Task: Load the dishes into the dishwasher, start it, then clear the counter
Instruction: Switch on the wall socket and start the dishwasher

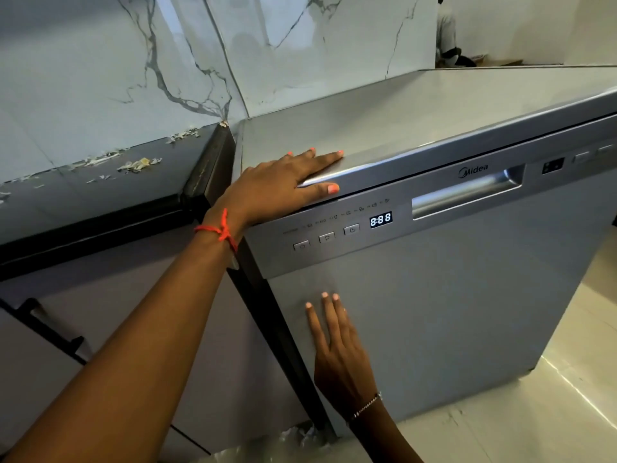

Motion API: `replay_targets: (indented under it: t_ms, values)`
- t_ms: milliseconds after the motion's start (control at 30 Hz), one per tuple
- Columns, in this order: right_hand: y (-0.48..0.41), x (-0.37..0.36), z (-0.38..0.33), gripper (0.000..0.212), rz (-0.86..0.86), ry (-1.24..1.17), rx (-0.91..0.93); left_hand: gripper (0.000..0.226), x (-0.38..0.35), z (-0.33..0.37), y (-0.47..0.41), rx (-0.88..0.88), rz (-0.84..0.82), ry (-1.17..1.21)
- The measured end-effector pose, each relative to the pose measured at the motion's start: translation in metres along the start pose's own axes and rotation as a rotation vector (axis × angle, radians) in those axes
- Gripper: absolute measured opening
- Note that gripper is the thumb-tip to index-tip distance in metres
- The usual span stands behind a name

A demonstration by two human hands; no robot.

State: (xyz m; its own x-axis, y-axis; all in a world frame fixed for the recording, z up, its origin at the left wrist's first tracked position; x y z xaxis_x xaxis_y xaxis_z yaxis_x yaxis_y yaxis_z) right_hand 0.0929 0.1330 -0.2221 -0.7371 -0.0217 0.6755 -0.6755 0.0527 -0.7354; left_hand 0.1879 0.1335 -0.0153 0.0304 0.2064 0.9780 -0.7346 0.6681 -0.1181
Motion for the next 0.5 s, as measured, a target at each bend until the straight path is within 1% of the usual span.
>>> replay_targets:
  t_ms: [100, 133, 233, 367, 500]
  values:
    - [0.002, -0.002, 0.004, 0.053, 0.050, 0.044, 0.000, 0.058, 0.000, 0.000, 0.000, 0.002, -0.013, 0.036]
    - [0.001, -0.002, 0.005, 0.054, 0.065, 0.053, 0.005, 0.059, 0.000, 0.000, 0.000, 0.001, -0.016, 0.041]
    - [-0.001, -0.007, 0.011, 0.064, 0.043, 0.086, 0.041, 0.068, 0.000, 0.002, 0.001, 0.000, -0.017, 0.041]
    - [-0.002, -0.012, 0.021, 0.071, 0.020, 0.132, 0.078, 0.061, 0.001, 0.000, 0.000, -0.004, 0.028, 0.039]
    - [-0.004, -0.015, 0.025, 0.069, 0.031, 0.169, 0.104, 0.060, 0.002, 0.001, 0.000, -0.019, 0.049, 0.034]
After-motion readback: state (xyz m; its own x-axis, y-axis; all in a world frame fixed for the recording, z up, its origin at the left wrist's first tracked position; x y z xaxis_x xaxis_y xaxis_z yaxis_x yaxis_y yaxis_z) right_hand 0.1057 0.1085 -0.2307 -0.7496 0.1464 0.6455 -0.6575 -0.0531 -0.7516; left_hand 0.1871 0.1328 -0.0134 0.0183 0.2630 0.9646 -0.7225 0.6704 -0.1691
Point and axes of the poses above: each hand's wrist, its own y-axis away from the middle knuckle, its own x-axis out of the back of the hand, z = x × y, the point moved 8 cm from there along -y, towards the middle knuckle, and after that the axes turned 10 degrees about y, right-handed, at the moved point
